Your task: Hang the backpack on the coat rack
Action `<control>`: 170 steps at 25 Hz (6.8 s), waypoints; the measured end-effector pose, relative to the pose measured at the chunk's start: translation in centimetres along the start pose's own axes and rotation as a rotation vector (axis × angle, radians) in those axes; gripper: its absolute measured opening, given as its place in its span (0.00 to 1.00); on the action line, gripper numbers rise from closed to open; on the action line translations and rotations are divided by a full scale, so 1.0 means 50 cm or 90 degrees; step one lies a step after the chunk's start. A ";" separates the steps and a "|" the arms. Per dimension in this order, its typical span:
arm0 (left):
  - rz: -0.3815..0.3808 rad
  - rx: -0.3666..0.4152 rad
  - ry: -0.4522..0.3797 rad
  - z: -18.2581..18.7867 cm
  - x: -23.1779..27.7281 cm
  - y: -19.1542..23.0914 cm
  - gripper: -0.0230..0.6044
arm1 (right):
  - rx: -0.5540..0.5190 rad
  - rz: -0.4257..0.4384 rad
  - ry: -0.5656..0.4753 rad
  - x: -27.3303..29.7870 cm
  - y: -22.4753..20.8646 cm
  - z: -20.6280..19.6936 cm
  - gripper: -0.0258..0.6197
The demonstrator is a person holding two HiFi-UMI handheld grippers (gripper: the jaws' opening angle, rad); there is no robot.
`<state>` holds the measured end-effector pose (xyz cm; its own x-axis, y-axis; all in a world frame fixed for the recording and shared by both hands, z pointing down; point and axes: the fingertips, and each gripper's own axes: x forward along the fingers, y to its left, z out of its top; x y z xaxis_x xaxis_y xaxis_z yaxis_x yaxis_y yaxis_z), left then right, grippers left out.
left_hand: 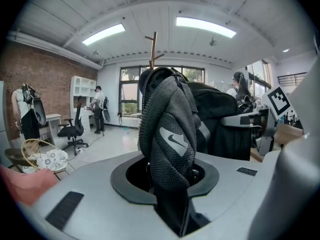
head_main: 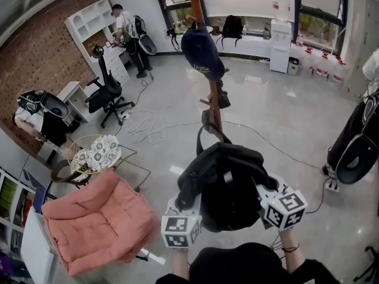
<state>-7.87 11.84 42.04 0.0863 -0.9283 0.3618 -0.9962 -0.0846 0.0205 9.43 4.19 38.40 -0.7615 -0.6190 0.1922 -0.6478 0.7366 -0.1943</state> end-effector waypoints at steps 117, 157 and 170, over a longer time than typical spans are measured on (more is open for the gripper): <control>-0.060 -0.118 0.244 -0.176 0.900 0.356 0.51 | 0.156 -0.192 0.157 0.729 -0.479 -0.246 0.36; -0.075 0.009 -0.060 0.222 0.619 0.394 0.06 | 0.004 -0.118 -0.067 0.581 -0.338 0.130 0.06; -0.047 0.026 -0.120 0.287 0.607 0.443 0.06 | -0.015 -0.120 -0.125 0.572 -0.338 0.197 0.06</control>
<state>-27.15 -23.39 40.11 0.1641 -0.9699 0.1798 -0.9860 -0.1666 0.0016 -1.64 -28.63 37.71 -0.6188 -0.7849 0.0316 -0.7793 0.6084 -0.1498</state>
